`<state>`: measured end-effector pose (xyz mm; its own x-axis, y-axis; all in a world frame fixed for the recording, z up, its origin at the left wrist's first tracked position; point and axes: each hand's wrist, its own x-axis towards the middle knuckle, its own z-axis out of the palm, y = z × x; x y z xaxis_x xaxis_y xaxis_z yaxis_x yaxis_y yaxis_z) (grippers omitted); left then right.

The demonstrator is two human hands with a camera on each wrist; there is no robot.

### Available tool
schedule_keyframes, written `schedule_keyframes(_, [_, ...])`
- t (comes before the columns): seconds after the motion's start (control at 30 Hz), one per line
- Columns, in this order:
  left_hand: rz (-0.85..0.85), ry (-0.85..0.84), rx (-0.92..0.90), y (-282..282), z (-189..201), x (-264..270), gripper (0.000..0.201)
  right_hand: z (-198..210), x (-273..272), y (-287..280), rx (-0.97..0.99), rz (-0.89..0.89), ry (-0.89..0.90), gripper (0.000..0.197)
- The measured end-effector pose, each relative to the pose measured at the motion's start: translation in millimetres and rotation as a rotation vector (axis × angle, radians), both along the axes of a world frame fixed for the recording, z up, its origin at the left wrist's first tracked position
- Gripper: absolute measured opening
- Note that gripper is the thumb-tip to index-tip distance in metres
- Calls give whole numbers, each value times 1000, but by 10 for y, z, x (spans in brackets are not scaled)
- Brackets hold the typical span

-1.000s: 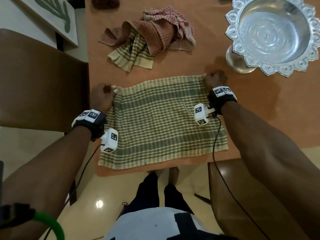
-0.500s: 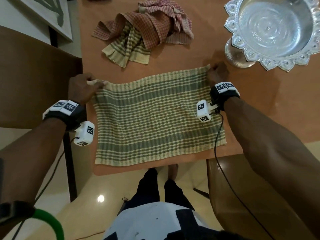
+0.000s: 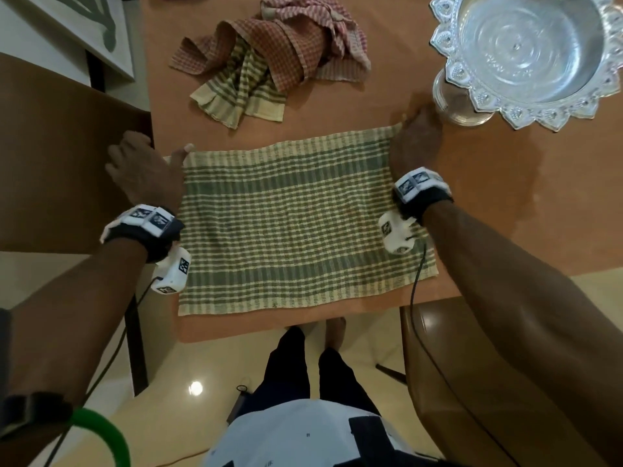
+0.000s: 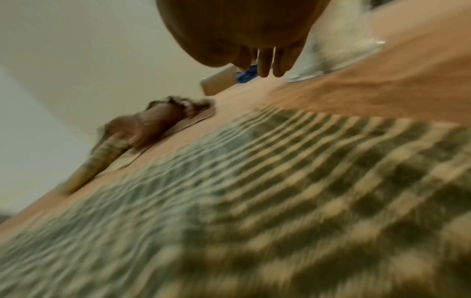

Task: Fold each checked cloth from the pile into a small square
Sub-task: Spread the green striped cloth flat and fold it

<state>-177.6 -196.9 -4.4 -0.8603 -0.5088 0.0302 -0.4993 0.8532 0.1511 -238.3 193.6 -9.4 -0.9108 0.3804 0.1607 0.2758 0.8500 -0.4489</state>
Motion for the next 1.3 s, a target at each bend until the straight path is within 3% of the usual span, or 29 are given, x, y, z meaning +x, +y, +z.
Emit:
schedule_keyframes(0.07, [-159, 97, -25, 325, -32, 90, 49, -129, 192, -431, 86, 310, 96, 37])
schedule_keyframes(0.17, [-464, 108, 183, 901, -304, 267, 42, -351, 574, -1230, -52, 813, -231, 45])
schedule_keyframes(0.23, [-502, 41, 324, 1121, -495, 344, 49, -477, 688, -1499, -3, 932, -328, 54])
schedule_keyframes(0.33, [-409, -23, 179, 988, -652, 460, 56, -591, 630, -1134, 100, 862, -295, 59])
schedule_keyframes(0.47, [-281, -59, 76, 623, -648, 555, 64, -533, 548, -207, 115, 572, -300, 65])
schedule_keyframes(0.57, [-233, -82, 71, 627, -604, 544, 68, -431, 473, -181, 132, 513, -330, 69])
schedule_keyframes(0.63, [-303, -61, 81, 788, -555, 487, 66, -365, 489, -563, 98, 557, -285, 67])
schedule_keyframes(0.77, [-743, -66, 177, 1179, -564, 427, 59, -372, 670, -1173, 11, 767, -292, 59])
schedule_keyframes(0.87, [-670, -109, 163, 1083, -638, 453, 61, -493, 631, -679, 74, 660, -362, 64])
schedule_keyframes(0.97, [-597, -98, 136, 999, -627, 462, 62, -539, 512, 80, 123, 451, -309, 65])
schedule_keyframes(1.07, [-606, -100, 102, 1029, -614, 446, 62, -461, 421, 363, 172, 486, -300, 69])
schedule_keyframes(1.2, [-583, -65, 129, 1317, -540, 402, 57, -316, 520, -390, 99, 529, -275, 69])
schedule_keyframes(1.3, [-559, -1, 285, 1616, -532, 534, 53, -296, 838, -1130, -5, 648, -337, 62])
